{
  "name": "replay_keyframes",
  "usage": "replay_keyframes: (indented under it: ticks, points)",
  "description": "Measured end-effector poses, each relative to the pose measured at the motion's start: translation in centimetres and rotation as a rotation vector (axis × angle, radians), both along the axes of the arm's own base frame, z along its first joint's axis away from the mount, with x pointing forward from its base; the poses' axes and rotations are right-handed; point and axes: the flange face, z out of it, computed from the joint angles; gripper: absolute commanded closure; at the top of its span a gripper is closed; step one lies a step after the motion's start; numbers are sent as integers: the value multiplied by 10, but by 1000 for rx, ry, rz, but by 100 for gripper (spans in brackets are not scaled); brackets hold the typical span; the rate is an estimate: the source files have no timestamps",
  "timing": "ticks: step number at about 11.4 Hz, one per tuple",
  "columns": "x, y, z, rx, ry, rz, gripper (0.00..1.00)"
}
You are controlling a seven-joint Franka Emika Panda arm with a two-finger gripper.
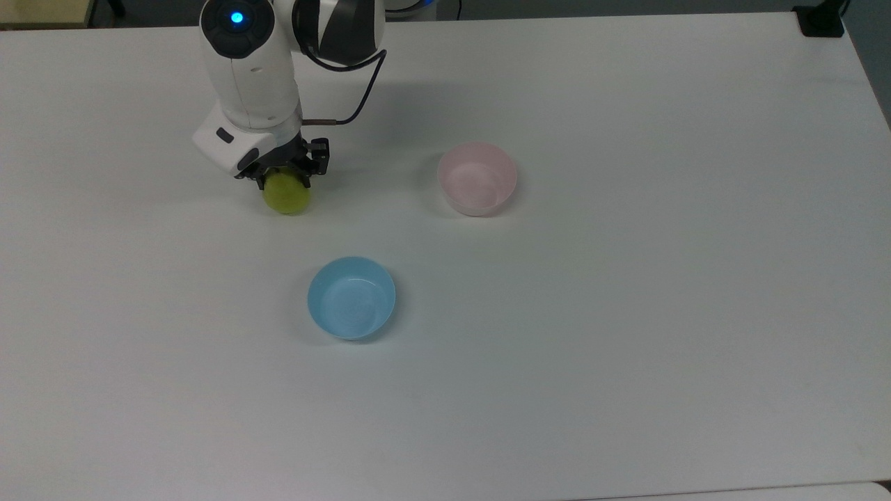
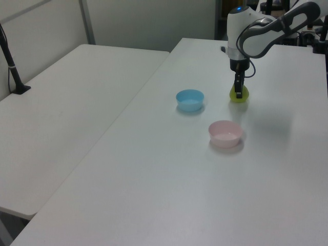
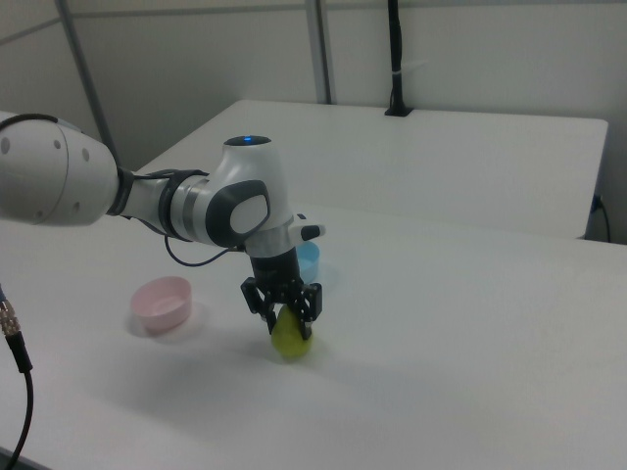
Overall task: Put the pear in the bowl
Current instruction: 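Lift the pear and carry it over the pink bowl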
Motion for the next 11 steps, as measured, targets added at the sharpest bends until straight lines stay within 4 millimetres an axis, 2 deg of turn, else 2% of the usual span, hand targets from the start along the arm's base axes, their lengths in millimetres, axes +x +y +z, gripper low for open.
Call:
replay_keyframes:
  ticks: [3, 5, 7, 11]
  points:
    - [0, 0, 0, 0, 0, 0, 67]
    - [0, -1, 7, -2, -12, -2, 67]
    - [-3, -2, 34, -5, -35, -5, 67]
    - [-19, 4, 120, -10, -46, -26, 67]
